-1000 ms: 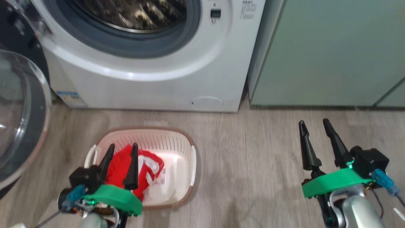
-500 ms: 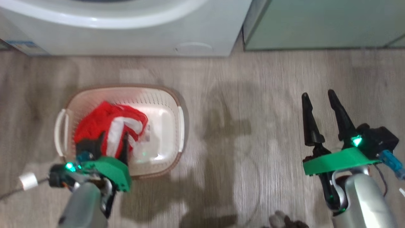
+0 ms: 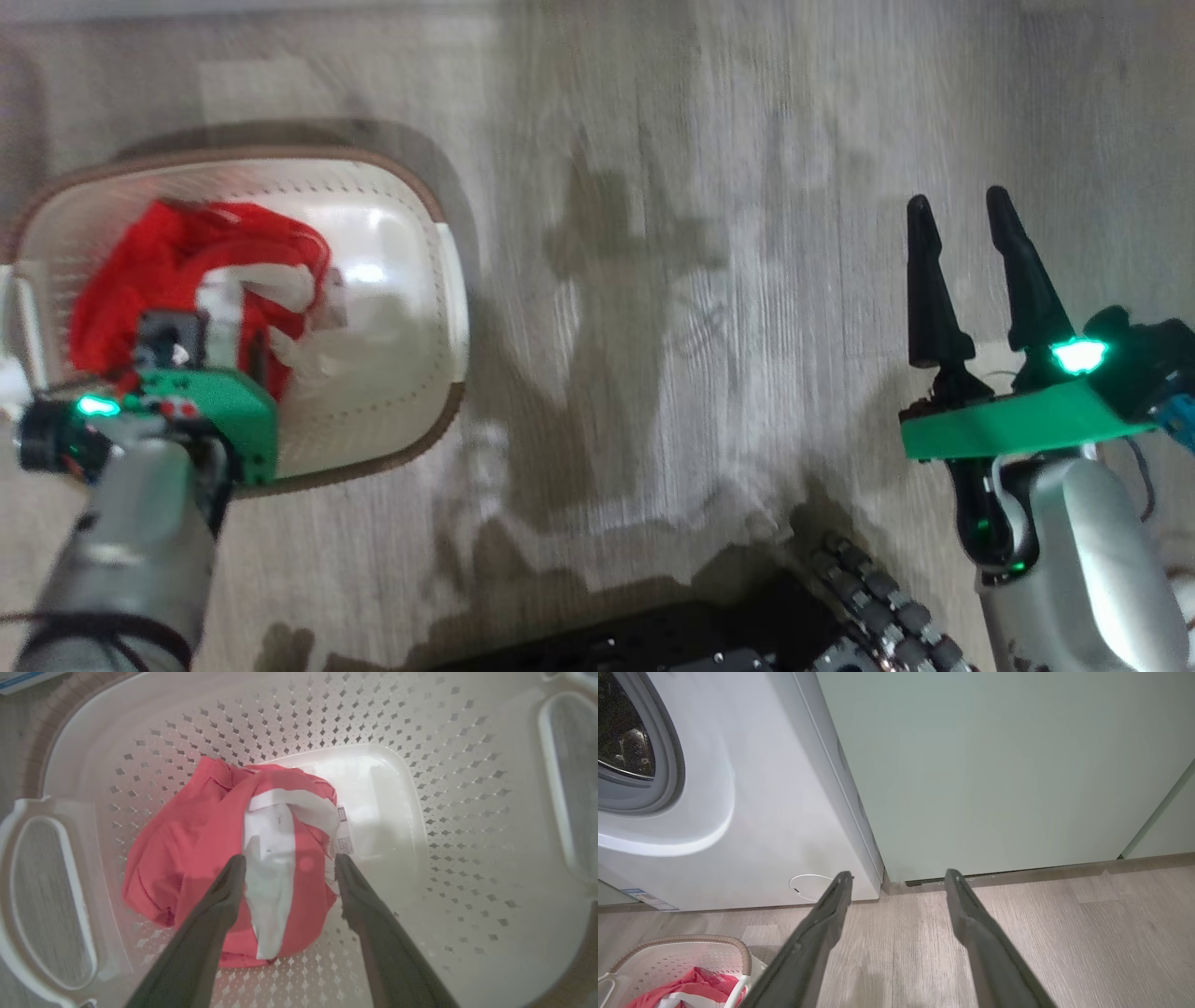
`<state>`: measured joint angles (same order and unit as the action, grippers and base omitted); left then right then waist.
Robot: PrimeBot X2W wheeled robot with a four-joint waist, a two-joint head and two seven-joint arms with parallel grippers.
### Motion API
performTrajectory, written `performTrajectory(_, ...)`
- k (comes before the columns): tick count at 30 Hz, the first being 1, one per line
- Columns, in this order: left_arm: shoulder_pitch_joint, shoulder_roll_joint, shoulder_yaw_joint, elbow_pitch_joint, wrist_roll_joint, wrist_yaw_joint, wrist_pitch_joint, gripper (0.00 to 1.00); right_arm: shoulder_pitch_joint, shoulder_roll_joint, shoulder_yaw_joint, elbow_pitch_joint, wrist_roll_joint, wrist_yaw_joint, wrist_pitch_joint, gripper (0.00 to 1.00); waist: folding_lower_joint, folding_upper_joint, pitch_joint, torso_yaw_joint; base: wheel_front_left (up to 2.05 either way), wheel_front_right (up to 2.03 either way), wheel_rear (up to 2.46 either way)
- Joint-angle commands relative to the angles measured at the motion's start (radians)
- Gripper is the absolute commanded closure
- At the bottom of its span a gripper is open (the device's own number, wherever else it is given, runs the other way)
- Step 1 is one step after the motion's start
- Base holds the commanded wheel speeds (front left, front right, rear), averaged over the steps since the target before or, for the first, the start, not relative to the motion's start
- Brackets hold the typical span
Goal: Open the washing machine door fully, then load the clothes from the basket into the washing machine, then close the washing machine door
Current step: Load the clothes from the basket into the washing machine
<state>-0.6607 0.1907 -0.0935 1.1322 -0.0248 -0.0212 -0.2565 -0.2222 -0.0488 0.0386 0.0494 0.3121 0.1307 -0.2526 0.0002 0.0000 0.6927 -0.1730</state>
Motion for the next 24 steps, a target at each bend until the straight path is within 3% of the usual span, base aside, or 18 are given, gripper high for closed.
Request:
performTrajectory(1, -0.030, 0.054, 0.021, 0.032, 0.007, 0.013, -0.001, 0.00, -0.003, -0.001, 0.023, -0.035, 0.014, 0.000, -0.009, 0.00, -0.0002, 0.0000, 0.073, -0.046, 0.00, 0.00, 0.00)
performTrajectory(5, -0.091, 0.087, 0.003, 0.098, 0.024, 0.028, 0.016, 0.00, -0.014, -0.001, 0.028, -0.042, 0.034, 0.000, -0.009, 0.00, -0.0002, 0.0000, 0.118, -0.071, 0.00, 0.00, 0.00)
performTrajectory(10, -0.136, 0.131, 0.000, 0.136, 0.028, 0.078, 0.074, 0.00, -0.028, -0.001, 0.044, -0.048, 0.056, 0.000, -0.009, 0.00, -0.0002, 0.0000, 0.165, -0.100, 0.00, 0.00, 0.00)
performTrajectory(21, -0.198, 0.203, 0.061, 0.155, -0.049, 0.097, 0.162, 0.00, -0.048, -0.001, 0.067, -0.062, 0.080, 0.000, -0.009, 0.00, -0.0002, 0.0000, 0.250, -0.130, 0.00, 0.00, 0.00)
performTrajectory(22, -0.201, 0.203, 0.065, 0.155, -0.056, 0.092, 0.174, 0.29, -0.049, -0.001, 0.069, -0.061, 0.081, 0.000, -0.009, 0.00, -0.0002, 0.0000, 0.253, -0.130, 0.00, 0.00, 0.00)
performTrajectory(23, -0.204, 0.205, 0.068, 0.156, -0.063, 0.088, 0.180, 1.00, -0.051, -0.001, 0.072, -0.060, 0.081, 0.000, -0.009, 0.00, -0.0002, 0.0000, 0.255, -0.130, 0.00, 0.00, 0.00)
performTrajectory(24, -0.206, 0.207, 0.069, 0.156, -0.066, 0.087, 0.183, 1.00, -0.054, -0.001, 0.075, -0.059, 0.082, 0.000, -0.009, 0.00, -0.0002, 0.0000, 0.256, -0.130, 0.00, 0.00, 0.00)
